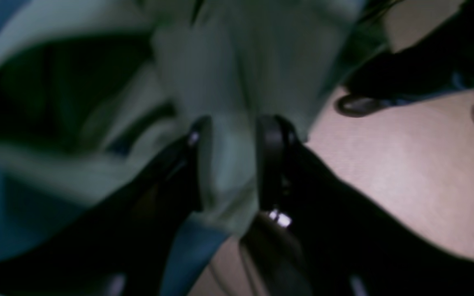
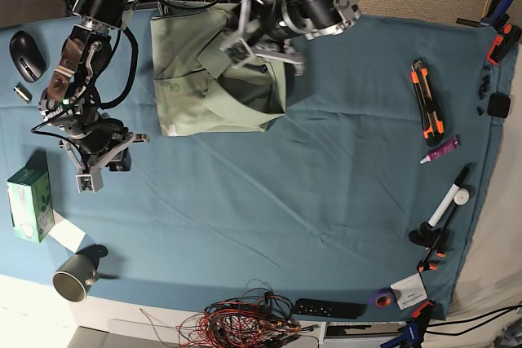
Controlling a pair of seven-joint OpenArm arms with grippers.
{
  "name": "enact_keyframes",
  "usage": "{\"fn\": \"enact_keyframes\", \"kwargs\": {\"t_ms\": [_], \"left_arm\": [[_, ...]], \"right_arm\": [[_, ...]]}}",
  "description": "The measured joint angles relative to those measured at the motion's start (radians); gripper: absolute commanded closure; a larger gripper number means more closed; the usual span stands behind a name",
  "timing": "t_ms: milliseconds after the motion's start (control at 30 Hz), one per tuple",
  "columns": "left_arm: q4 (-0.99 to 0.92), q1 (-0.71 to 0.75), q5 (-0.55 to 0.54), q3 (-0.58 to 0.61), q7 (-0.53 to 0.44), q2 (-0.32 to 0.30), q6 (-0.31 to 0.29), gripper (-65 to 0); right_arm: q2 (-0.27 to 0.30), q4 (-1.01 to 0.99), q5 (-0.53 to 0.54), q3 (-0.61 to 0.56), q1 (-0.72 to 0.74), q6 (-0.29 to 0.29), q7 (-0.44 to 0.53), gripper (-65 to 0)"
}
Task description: Fold the T-shirt properly
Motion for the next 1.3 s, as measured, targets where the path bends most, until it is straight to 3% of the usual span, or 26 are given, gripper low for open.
{"fn": "enact_keyframes", "kwargs": {"t_ms": [133,200,333,433,567,600,667,700,833,933,1133,1300], "left_arm": [[0.000,0.013,0.059,-0.002,-0.006,-0.041,0.051,-19.8],[0.000,0.022,0.065,-0.002,-0.006,-0.058,0.059,-19.8],[0.000,0.037,0.065,-0.002,-0.007,-0.067,0.074,-19.9],[0.000,0.055,0.065,-0.002,-0.010,-0.068,0.077,-19.9],[0.000,0.061,0.065,-0.001,-0.010,-0.068,0.077,-19.9],[0.000,0.062,0.065,-0.001,-0.010,-0.068,0.077,-20.3],[0.000,0.065,0.065,-0.001,-0.008,-0.068,0.077,-21.4],[0.000,0.065,0.065,-0.001,-0.001,-0.069,0.077,-21.4],[0.000,0.066,0.127,0.000,0.020,-0.071,0.085,-21.4],[0.014,0.070,0.223,-0.002,0.050,-0.074,0.178,-21.4],[0.027,0.136,0.097,-0.032,0.047,-0.073,0.189,-21.4],[0.027,0.157,0.082,-0.057,0.032,-0.073,0.190,-21.4]], "right_arm": [[0.000,-0.041,0.181,0.000,0.003,-0.006,-0.077,-19.0],[0.000,-0.081,0.288,-0.001,0.003,0.026,-0.133,-19.0],[0.000,-0.166,0.383,-0.002,0.027,0.073,-0.254,-19.0],[0.000,-0.218,0.454,-0.002,0.038,0.112,-0.283,-19.0],[0.000,-0.278,0.468,-0.005,0.039,0.117,-0.309,-18.2],[0.002,-0.287,0.465,-0.005,0.040,0.121,-0.309,-14.6],[0.003,-0.302,0.440,-0.005,0.043,0.134,-0.299,-1.4],[0.003,-0.305,0.438,-0.005,0.045,0.142,-0.299,0.0],[0.003,-0.305,0.438,-0.005,0.045,0.166,-0.303,0.0],[0.003,-0.305,0.437,-0.005,0.045,0.169,-0.303,0.0],[0.003,-0.305,0.435,-0.005,0.045,0.172,-0.298,0.0],[0.003,-0.305,0.435,-0.005,0.045,0.172,-0.298,0.0]]}}
